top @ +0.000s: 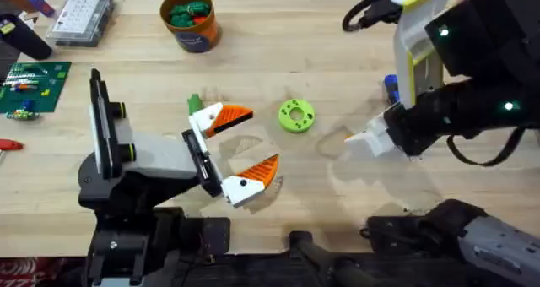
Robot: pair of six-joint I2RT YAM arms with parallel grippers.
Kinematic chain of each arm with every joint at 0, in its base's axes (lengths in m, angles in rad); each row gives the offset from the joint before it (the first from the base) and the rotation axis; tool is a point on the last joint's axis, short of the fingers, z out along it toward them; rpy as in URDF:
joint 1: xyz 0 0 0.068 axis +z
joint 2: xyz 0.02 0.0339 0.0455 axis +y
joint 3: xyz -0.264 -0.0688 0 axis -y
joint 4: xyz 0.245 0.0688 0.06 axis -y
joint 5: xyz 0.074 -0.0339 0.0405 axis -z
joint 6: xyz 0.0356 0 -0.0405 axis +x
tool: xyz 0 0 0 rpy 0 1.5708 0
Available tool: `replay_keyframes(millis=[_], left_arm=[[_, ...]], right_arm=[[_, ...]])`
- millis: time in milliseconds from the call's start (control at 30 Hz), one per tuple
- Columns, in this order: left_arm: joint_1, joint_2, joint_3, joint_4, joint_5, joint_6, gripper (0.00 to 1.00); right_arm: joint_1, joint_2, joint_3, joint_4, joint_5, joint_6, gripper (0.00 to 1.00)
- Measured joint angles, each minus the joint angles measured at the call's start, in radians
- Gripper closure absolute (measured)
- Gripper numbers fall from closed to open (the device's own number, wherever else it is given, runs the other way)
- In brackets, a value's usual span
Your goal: Pick up the gripper from the table and insert it into the empty holder that is missing its gripper. Then pick up a screw, insert it into the mounting hole, and use the screwdriver to tighten it. Finally, clean up the table by picking up the vegetable and placing it into the bucket.
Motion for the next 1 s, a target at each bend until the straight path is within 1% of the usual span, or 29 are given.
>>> replay_keyframes(millis=[200, 367, 533, 1000], left_arm=[[0.0, 0.0, 0.0, 0.0, 0.0, 0.0, 0.008], [0.0, 0.0, 0.0, 0.0, 0.0, 0.0, 0.008], [0.0, 0.0, 0.0, 0.0, 0.0, 0.0, 0.008], [0.0, 0.0, 0.0, 0.0, 0.0, 0.0, 0.008]], right_arm=[[0.006, 0.032, -0.002, 0.008, 0.0, 0.0, 0.023], [0.056, 0.071, -0.004, 0.014, 0.0, 0.004, 0.023], [0.096, 0.075, -0.006, 0.045, 0.0, 0.004, 0.023], [0.1, 0.075, -0.006, 0.071, 0.0, 0.004, 0.023]])
